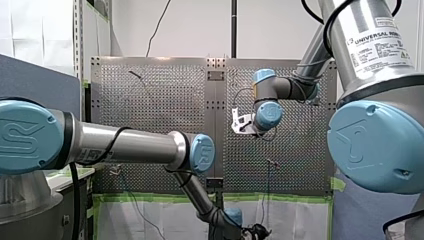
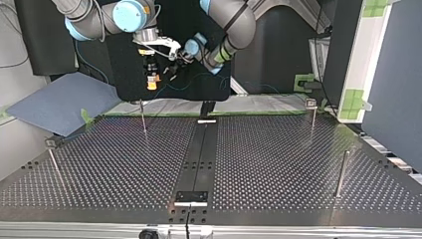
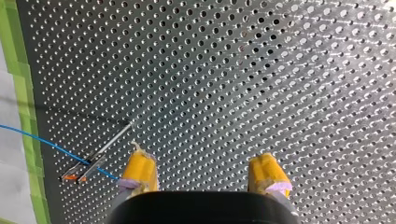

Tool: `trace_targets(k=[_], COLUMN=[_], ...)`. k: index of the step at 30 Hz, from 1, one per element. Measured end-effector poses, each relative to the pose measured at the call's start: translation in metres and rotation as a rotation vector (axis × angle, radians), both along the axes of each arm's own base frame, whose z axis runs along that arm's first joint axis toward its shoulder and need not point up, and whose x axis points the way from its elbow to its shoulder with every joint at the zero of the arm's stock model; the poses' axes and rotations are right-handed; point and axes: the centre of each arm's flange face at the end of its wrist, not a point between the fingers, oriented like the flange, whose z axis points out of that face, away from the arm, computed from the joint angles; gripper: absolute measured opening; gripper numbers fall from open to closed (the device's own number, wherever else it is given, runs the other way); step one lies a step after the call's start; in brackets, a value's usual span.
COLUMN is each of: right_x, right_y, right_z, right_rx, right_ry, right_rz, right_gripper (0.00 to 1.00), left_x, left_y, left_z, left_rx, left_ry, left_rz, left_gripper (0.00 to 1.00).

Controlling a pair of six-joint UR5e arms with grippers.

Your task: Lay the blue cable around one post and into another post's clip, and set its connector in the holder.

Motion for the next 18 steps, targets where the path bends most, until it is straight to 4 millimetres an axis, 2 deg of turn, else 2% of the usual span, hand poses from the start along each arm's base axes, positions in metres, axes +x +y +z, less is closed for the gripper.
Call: trace_targets(k=[18], right_x=[-0.001], right_y=[0.001], right_z=[-0.001], right_rx=[0.009], right_ry=[0.017], right_rz=[0.001], right_gripper=[1.00], left_x=[0.014], left_y=[0.006], left_z=[0.004], left_rx=[-0.037], left_ry=[0.008], left_rz=[0.087], left_gripper=[1.00])
